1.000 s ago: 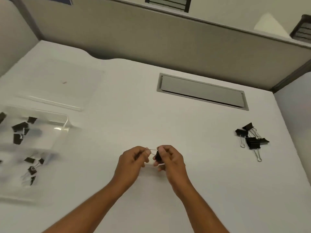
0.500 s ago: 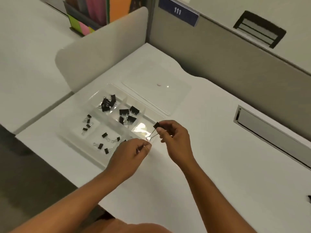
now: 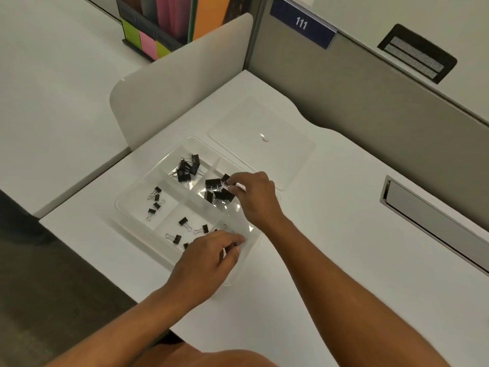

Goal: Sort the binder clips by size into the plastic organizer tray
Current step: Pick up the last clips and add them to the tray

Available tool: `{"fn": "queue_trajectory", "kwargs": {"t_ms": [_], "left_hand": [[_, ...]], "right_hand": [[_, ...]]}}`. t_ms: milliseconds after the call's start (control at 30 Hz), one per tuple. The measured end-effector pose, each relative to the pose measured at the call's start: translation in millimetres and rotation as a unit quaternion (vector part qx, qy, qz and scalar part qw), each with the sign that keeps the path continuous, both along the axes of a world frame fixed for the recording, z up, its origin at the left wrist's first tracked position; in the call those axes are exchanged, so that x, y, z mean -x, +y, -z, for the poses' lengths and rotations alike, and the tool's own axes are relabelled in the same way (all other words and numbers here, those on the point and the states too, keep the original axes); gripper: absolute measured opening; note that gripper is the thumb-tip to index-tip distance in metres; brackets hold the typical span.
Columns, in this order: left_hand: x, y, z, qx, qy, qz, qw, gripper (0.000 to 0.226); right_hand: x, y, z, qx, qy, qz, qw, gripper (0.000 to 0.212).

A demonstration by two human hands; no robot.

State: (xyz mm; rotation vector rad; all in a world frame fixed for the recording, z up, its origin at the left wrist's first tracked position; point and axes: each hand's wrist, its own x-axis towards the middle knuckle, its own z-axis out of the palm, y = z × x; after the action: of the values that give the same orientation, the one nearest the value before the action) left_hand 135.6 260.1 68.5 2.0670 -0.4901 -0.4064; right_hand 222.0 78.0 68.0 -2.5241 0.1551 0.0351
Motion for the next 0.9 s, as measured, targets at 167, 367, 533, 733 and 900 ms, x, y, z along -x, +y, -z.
{"fn": "queue_trajectory", "kwargs": {"t_ms": [167,367,533,733,900], "left_hand": [[1.6,-22.3,2.6,0.005,-0.025,0.027,0.999,0.026],[15.7,-94.1,-0.6,0.011,-0.078,0.106,0.991,0.029],[55.0,-174.6,-0.9,0.010,-0.110,0.215,0.970,0.030],[133.5,-270.0,18.5,-0.019,-0.122,0.340,0.932,0.034],[195.5,-348.2,34.0,-0.052,-0.130,0.427,0.893,0.041]], "right_hand": [[61.9,-25.8,0.2,-0.079,-0.088,0.123,0.985,0.016],[164.4,-76.2,-3.6,-0.109,-0.136,0.289,0.941,0.019],[249.7,-127.4,8.1,-0.158,-0.123,0.394,0.897,0.023],[349.3,-189.5,24.4,-0.171,-0.132,0.485,0.848,0.027],[427.5,-249.5,42.1,-0.157,-0.162,0.549,0.805,0.037]]}}
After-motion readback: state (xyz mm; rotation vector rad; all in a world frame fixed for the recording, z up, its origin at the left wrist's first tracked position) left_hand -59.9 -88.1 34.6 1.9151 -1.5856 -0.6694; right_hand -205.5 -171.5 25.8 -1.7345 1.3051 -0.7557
